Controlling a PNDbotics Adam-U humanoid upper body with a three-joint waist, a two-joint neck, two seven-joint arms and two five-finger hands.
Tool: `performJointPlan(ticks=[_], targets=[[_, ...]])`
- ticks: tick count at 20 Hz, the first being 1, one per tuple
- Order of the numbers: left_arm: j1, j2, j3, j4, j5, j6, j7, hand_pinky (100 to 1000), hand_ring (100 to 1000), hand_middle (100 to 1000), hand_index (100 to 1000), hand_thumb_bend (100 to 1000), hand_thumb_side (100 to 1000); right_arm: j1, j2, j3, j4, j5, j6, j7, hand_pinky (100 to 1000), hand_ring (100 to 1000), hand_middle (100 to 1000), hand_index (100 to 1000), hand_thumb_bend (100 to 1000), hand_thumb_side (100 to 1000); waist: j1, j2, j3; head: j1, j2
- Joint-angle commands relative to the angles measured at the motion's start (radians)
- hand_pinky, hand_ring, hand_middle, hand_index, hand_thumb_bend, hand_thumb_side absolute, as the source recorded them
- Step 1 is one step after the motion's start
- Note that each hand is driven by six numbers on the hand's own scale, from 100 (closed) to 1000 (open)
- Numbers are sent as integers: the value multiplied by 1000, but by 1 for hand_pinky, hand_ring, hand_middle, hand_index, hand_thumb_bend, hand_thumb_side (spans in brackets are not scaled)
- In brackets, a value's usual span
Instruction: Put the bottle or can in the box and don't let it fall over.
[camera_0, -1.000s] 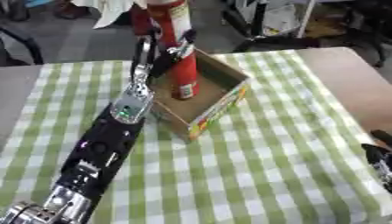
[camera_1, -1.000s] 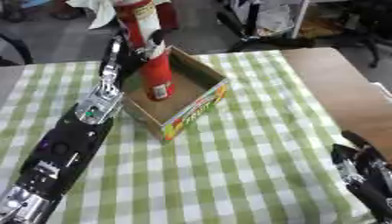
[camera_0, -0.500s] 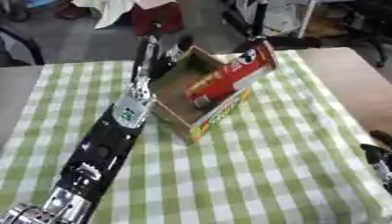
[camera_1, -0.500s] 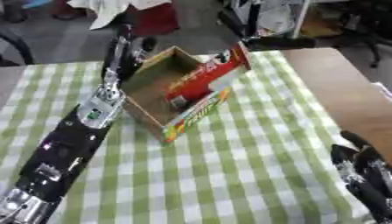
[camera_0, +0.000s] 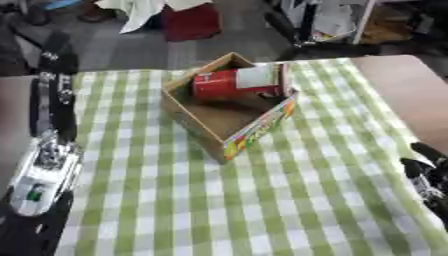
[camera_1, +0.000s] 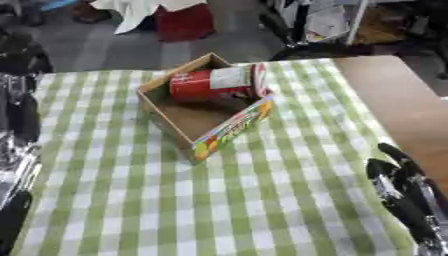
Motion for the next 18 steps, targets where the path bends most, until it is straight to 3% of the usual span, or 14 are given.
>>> performJointPlan(ticks=[1, 6, 11, 18], targets=[[81, -6, 38, -73, -30, 29, -15, 951, 948, 909, 967, 613, 832, -7, -28, -10, -24, 3, -1, -7, 977, 856, 941, 934, 242, 512, 3, -8, 6, -5, 2], [197, -98, 59, -44, -74, 51, -20, 944, 922, 892, 954, 572, 823, -1, -28, -17, -25, 5, 1, -13, 977, 856, 942, 934, 242, 513, -4, -14, 28, -16, 14], [194, -117, 51, -20, -76, 50, -30, 942, 906, 880, 948, 558, 812, 4, -26, -15, -19, 4, -2, -13, 977, 857, 943, 935, 242, 513, -12, -18, 39, -3, 22], [195, -116, 29, -4, -76, 40, -60, 941, 901, 878, 949, 548, 811, -5, -33, -12, -20, 0, -5, -8, 978, 857, 945, 936, 244, 514, -7, -12, 25, -7, 25]])
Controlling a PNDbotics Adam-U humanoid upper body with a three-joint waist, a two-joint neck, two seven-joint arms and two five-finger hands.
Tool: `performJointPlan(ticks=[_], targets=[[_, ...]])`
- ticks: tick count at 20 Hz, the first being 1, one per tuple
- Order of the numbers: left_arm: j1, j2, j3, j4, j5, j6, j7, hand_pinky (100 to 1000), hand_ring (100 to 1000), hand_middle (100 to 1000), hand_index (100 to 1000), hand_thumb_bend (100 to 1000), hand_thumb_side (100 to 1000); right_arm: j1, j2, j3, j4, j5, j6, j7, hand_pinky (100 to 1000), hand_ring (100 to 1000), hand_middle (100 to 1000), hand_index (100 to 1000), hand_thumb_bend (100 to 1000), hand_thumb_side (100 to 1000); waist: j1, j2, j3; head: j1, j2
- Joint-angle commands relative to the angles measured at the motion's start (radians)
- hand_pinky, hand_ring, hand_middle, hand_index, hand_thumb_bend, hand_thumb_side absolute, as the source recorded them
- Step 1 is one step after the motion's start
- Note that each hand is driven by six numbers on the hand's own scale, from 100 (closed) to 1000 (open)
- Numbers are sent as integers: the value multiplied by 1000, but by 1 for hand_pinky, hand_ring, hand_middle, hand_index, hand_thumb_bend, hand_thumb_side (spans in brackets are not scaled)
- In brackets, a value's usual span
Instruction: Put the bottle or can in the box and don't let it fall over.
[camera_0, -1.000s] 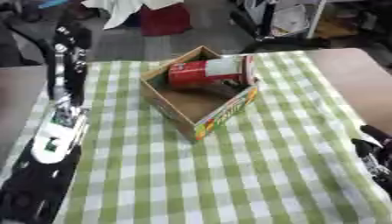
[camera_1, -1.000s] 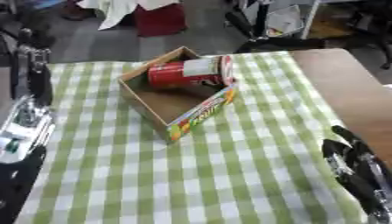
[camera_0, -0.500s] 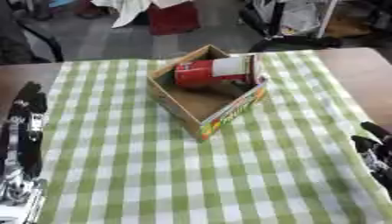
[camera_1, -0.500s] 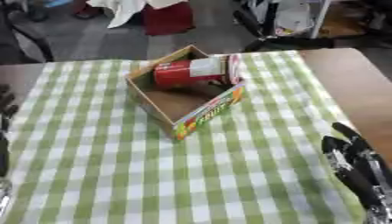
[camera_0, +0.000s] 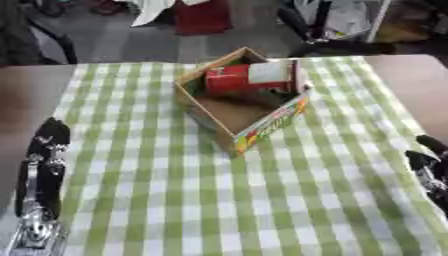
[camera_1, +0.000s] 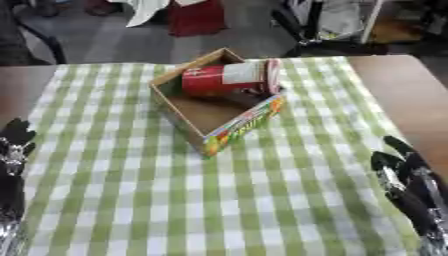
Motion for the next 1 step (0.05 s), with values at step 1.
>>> performJointPlan(ticks=[1], targets=[[-10, 12, -4, -9, -5, -7, -16, 941, 900, 878, 948, 546, 812, -13, -24, 1, -17, -1, -4, 3, 978, 858, 945, 936, 244, 514, 1, -5, -1, -4, 6]])
